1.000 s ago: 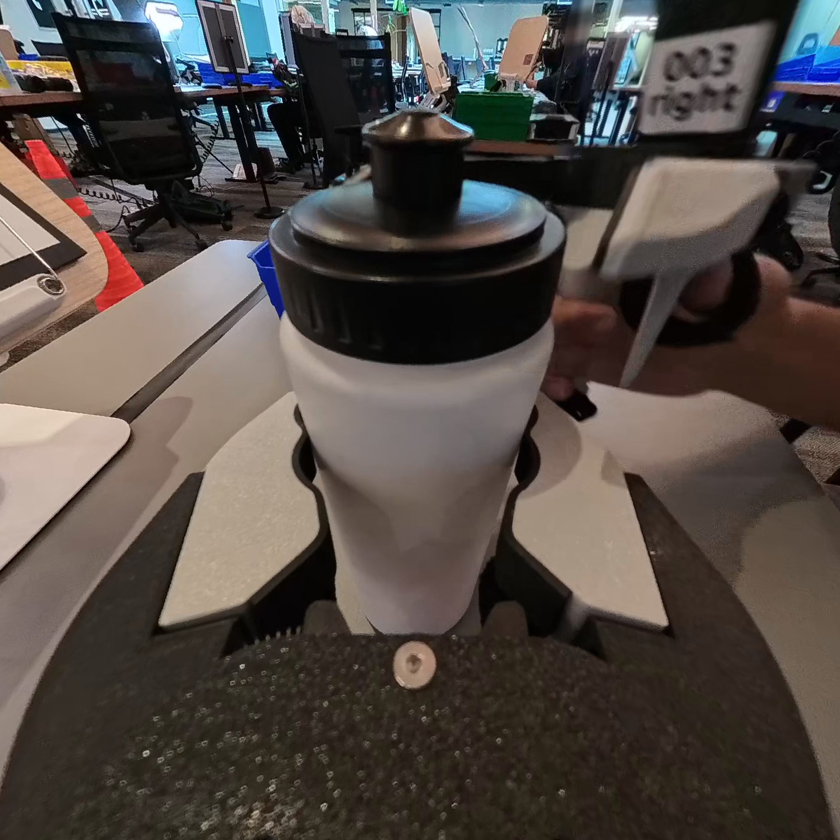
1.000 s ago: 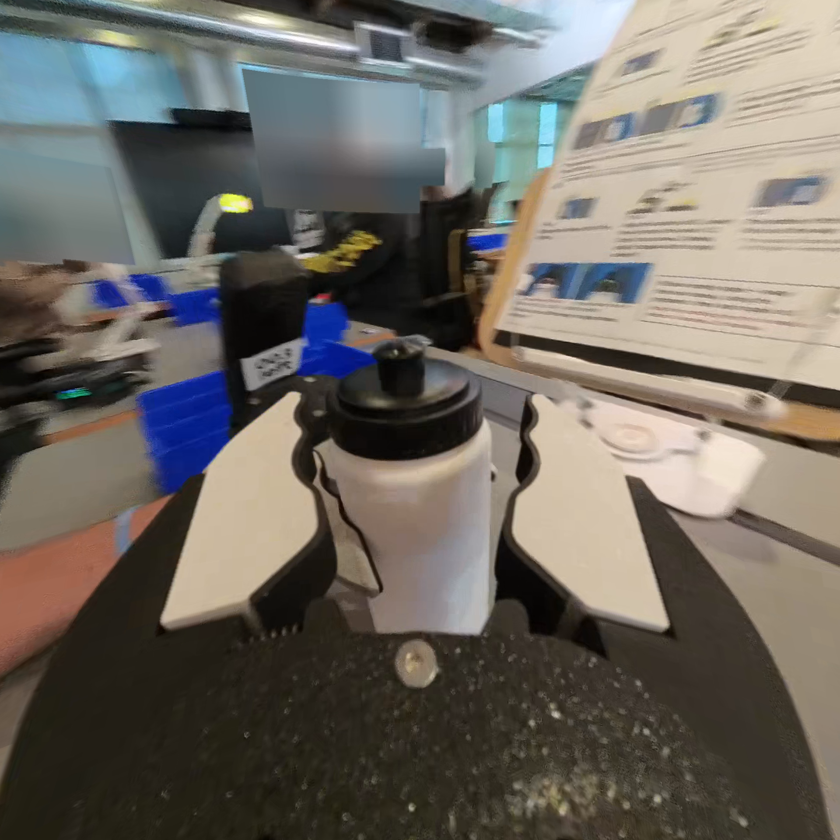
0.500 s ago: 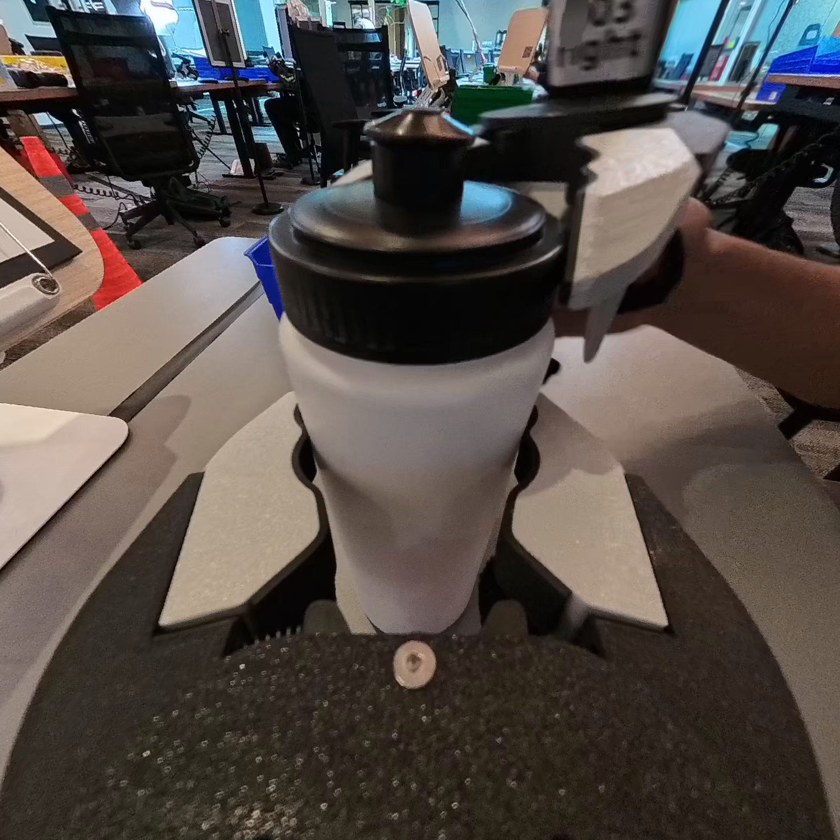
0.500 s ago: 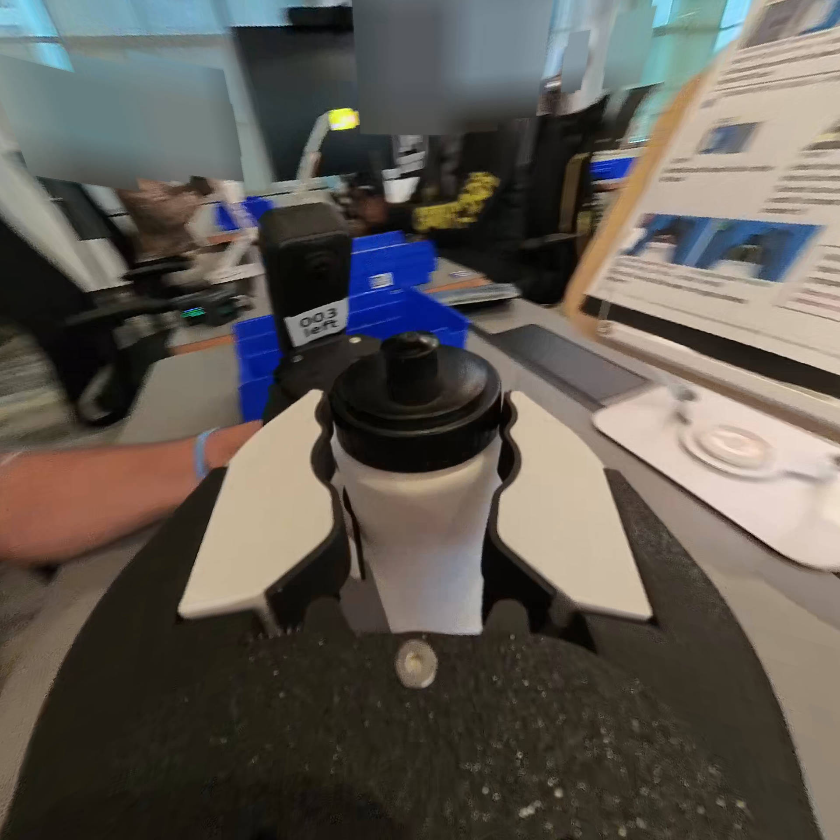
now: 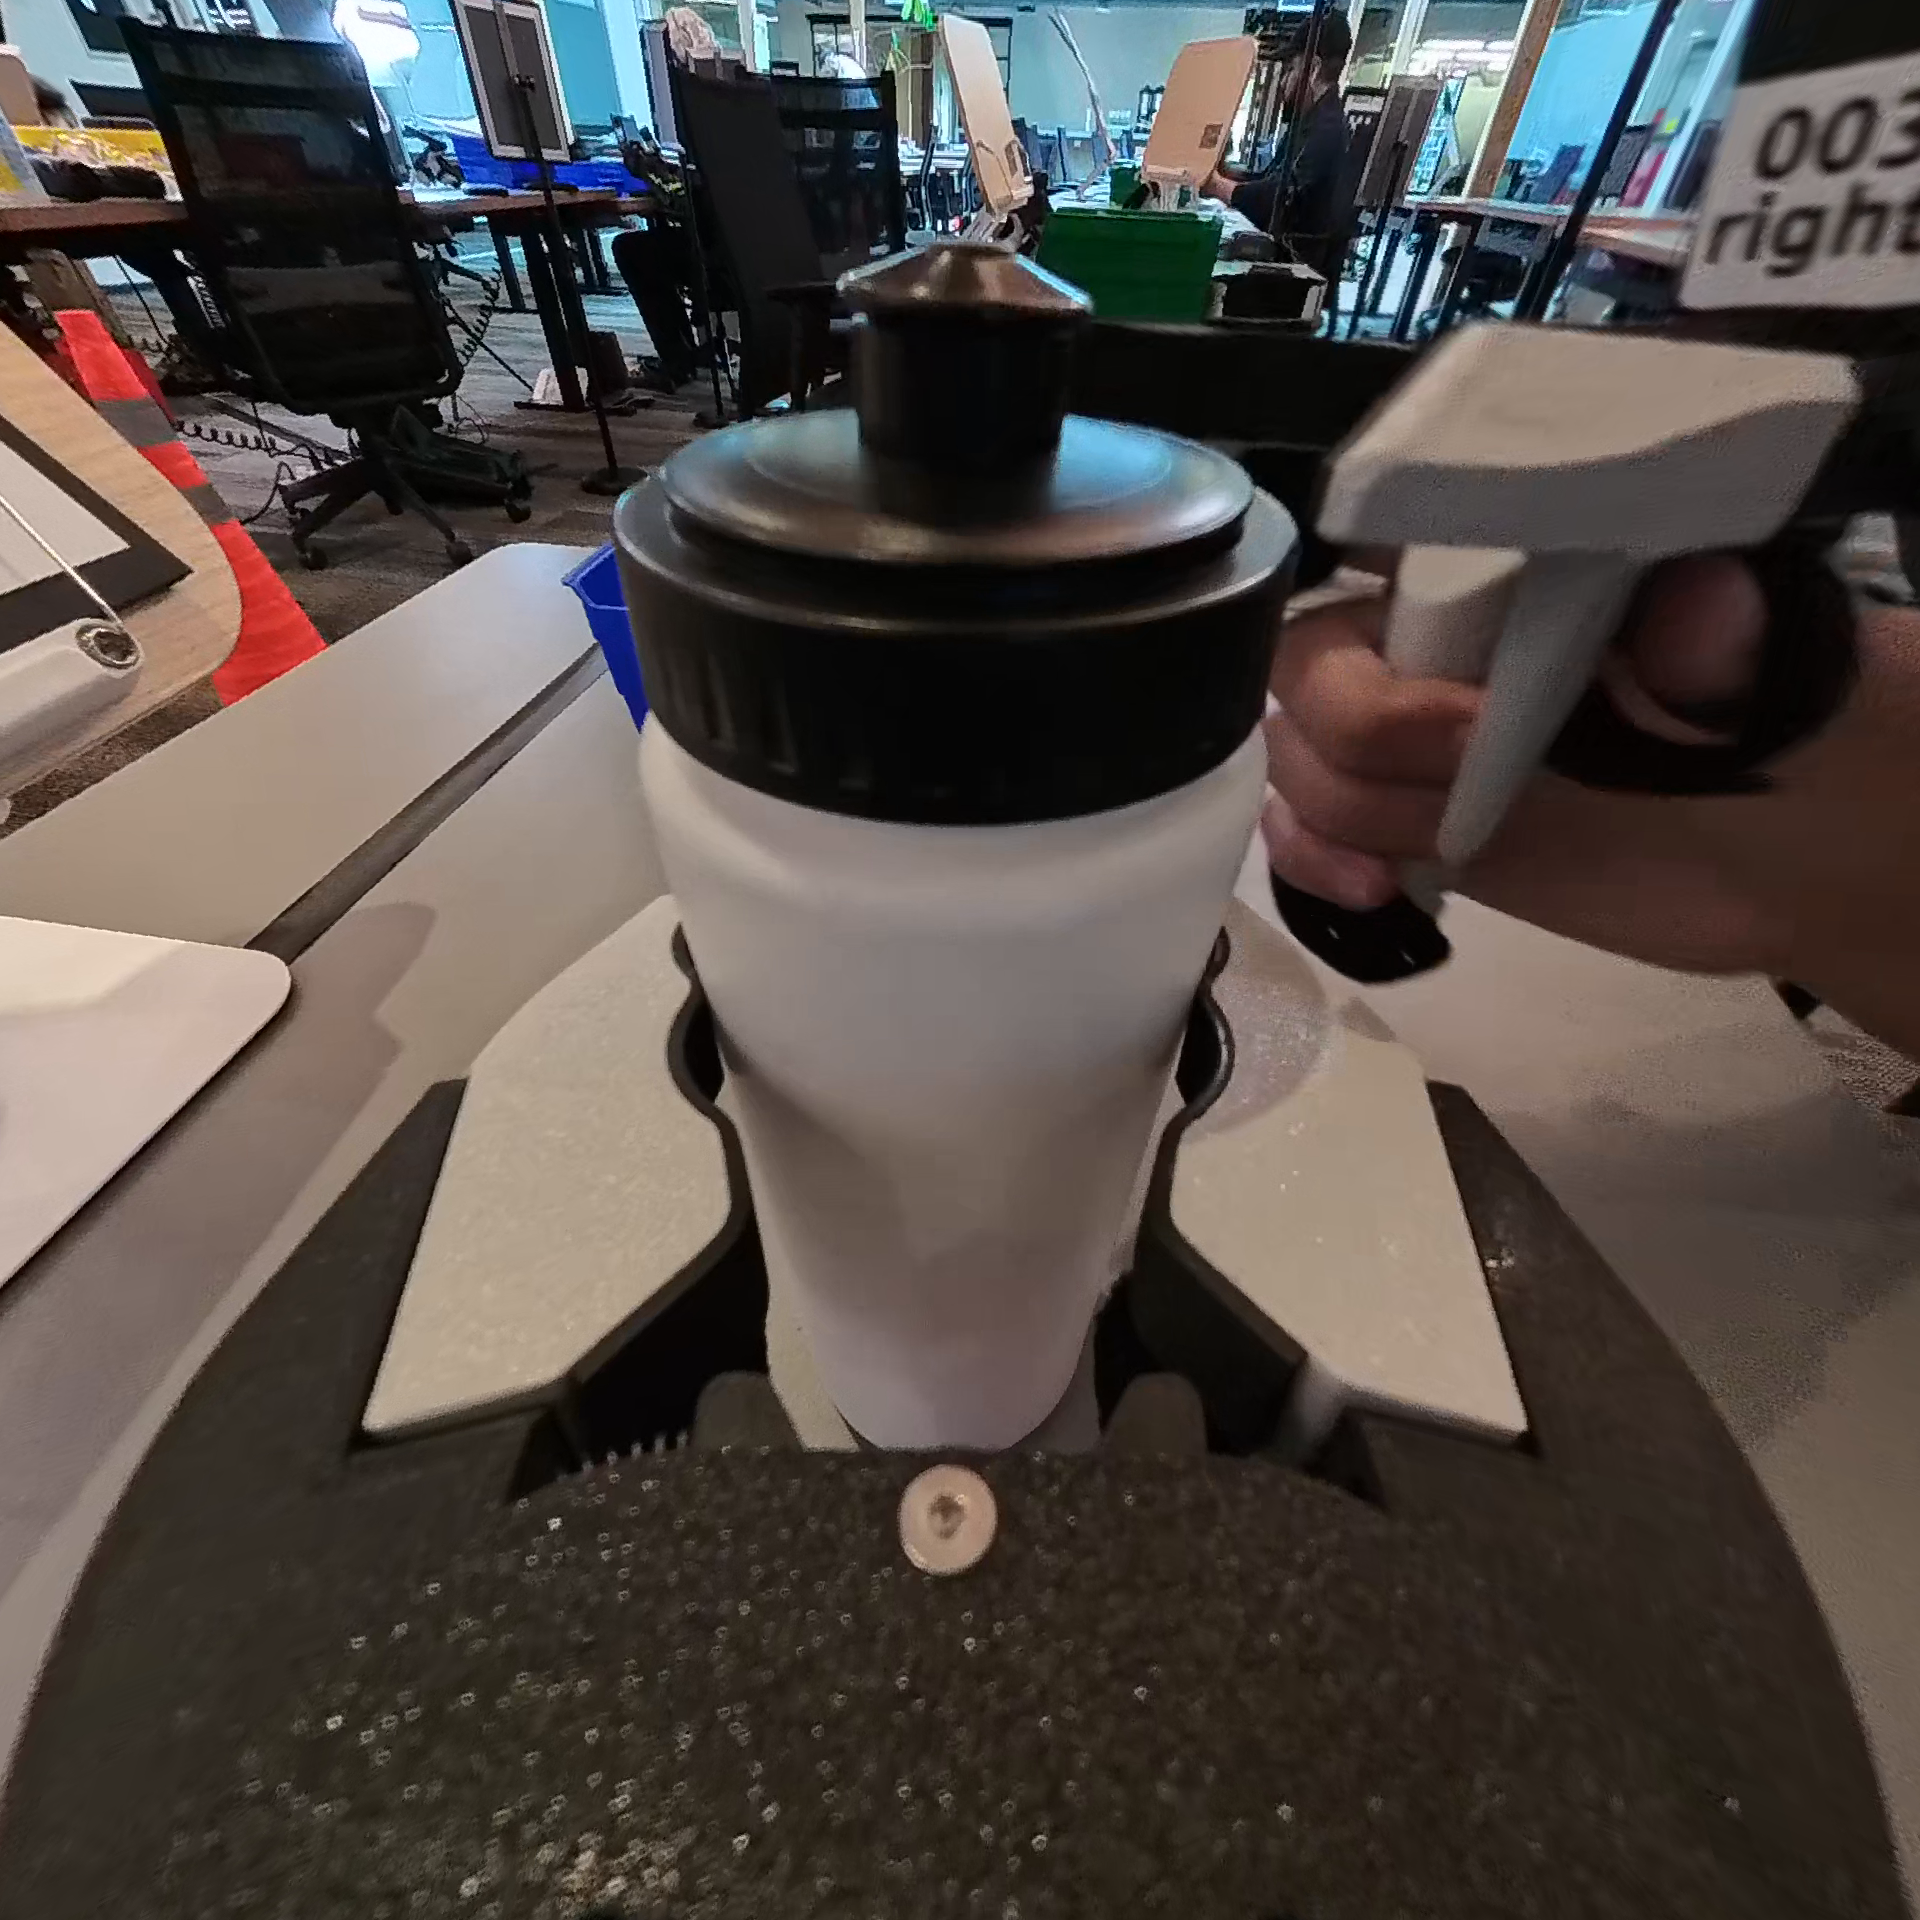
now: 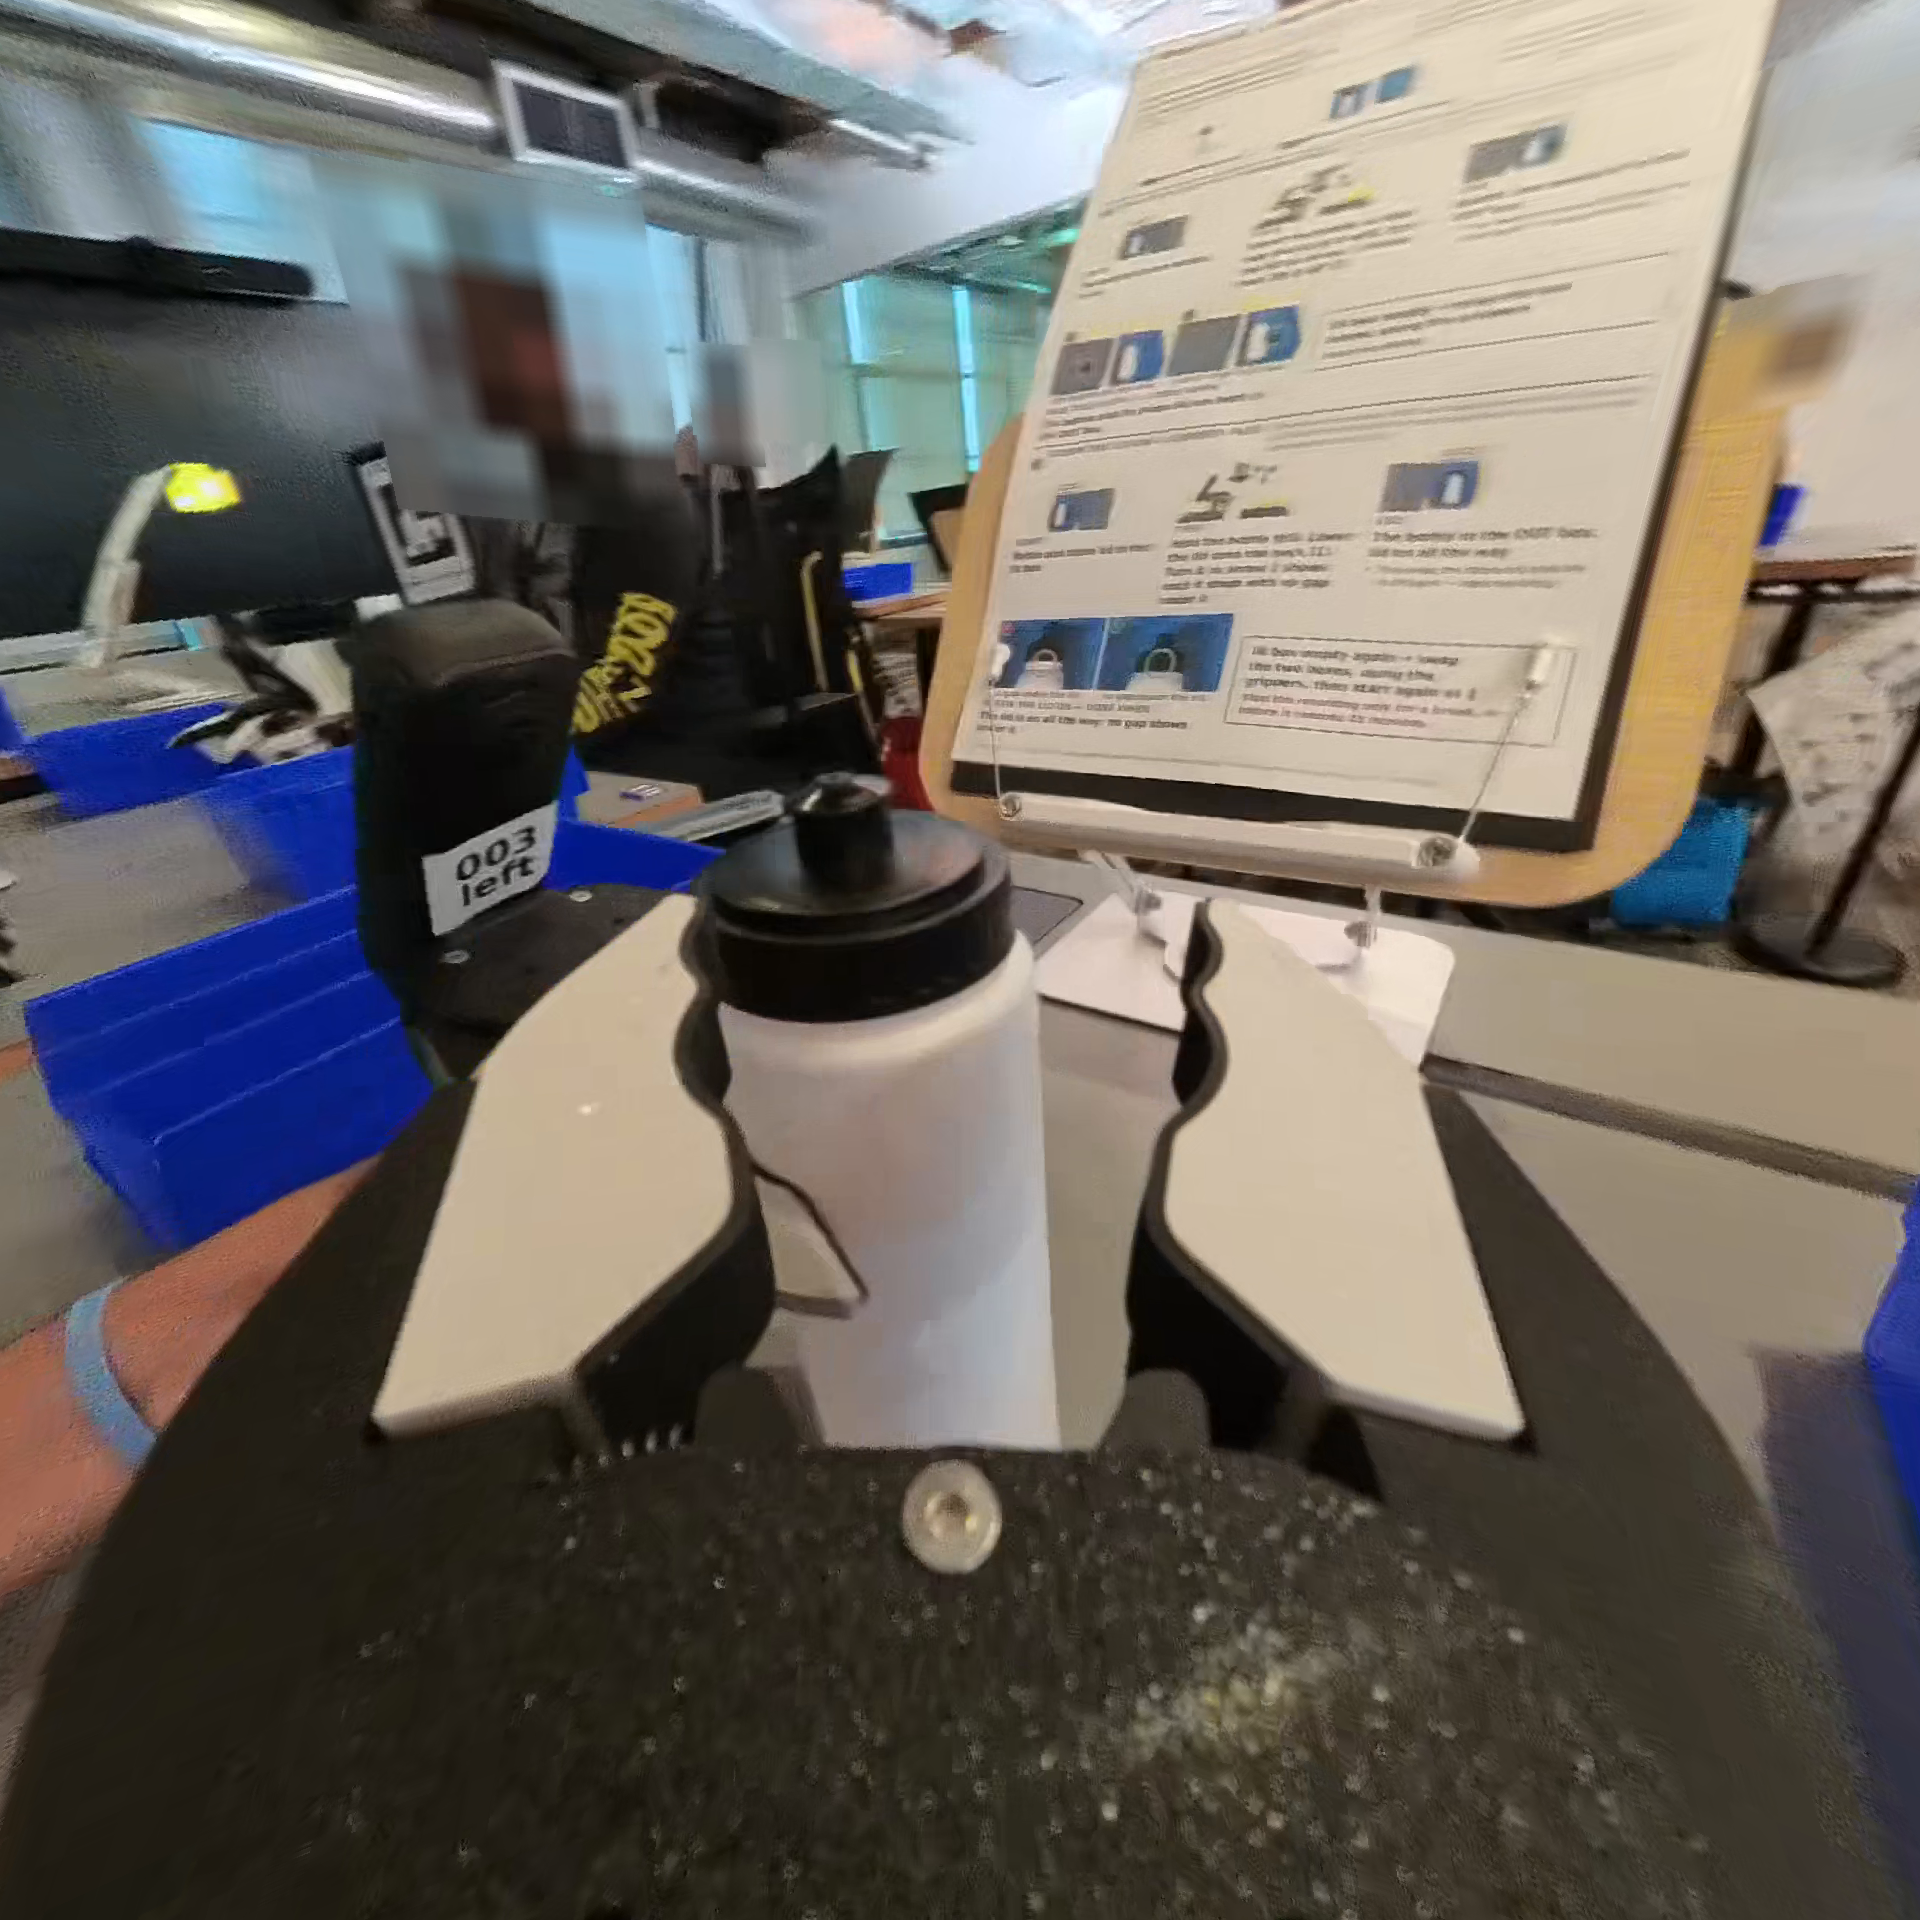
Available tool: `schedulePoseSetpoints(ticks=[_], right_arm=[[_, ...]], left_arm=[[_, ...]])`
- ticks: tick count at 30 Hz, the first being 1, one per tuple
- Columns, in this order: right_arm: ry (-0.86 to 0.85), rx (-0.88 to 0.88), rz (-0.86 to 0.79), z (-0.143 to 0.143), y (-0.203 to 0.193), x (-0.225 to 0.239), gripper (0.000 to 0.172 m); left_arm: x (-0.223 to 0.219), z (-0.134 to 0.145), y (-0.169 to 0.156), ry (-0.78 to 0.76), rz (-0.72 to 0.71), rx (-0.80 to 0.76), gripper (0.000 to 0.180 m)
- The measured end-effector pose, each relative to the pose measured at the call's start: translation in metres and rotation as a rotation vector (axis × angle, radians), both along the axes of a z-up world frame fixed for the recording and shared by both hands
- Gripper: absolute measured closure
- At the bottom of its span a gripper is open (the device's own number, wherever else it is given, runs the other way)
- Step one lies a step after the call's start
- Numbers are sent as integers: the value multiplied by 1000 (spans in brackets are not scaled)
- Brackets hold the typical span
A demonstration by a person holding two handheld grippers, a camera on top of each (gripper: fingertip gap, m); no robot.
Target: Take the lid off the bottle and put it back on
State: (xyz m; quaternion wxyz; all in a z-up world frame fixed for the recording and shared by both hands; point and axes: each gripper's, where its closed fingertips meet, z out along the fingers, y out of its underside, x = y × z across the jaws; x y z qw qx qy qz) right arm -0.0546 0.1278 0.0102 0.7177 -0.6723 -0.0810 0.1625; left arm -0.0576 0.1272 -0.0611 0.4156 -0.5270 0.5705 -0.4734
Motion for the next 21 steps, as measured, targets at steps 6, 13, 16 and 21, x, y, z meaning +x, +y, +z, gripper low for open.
schedulePoseSetpoints(ticks=[6,13,16,21], right_arm=[[17,-91,17,-7,10,-28,89],[-111,-164,376,-13,15,-33,102],[-146,-212,642,-14,12,-34,102],[-122,-211,706,-11,8,-30,100]], left_arm=[[0,-1,-1,11,0,7,93],[-1,0,0,7,-1,-3,93],[-1,-1,0,8,-1,-4,93],[0,-1,-1,12,-4,4,93]])
